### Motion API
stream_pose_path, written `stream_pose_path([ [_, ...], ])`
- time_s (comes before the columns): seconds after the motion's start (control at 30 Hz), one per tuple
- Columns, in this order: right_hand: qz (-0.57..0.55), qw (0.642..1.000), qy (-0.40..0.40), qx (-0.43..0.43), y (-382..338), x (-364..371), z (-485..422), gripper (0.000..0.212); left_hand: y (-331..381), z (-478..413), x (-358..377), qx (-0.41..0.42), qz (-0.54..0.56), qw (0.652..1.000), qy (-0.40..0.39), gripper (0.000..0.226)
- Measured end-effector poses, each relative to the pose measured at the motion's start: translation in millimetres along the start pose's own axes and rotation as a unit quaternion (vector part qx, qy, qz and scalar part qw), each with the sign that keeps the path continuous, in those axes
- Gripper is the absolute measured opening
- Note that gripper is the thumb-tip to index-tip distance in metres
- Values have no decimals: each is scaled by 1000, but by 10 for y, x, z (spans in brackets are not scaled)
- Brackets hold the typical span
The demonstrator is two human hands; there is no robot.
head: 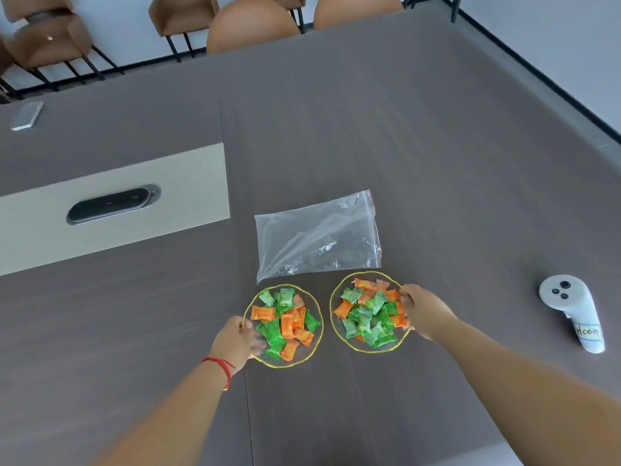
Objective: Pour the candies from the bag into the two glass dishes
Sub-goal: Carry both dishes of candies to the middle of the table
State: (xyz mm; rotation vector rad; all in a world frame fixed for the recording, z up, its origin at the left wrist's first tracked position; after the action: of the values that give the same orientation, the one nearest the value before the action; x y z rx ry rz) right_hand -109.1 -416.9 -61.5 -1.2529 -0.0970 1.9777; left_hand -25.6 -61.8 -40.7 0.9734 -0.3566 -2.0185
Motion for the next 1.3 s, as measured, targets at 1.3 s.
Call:
stream_pose_path([
  [1.3,-233,969,87,-2,-3730,288,-2771,26,1269,-3011,-2465,36,279,937,206,19],
])
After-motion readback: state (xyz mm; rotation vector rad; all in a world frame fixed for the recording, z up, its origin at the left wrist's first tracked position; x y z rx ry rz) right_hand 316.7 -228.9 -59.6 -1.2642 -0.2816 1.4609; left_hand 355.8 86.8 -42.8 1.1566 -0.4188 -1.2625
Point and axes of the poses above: each hand's wrist, its own z-axis away from the middle knuckle, its own x-axis out of the palm, y = z × x, the point moved 3 cm from there along -z, towards the middle knuckle, and after that the axes turned 1 degree about -x, right-handed, at the moved point
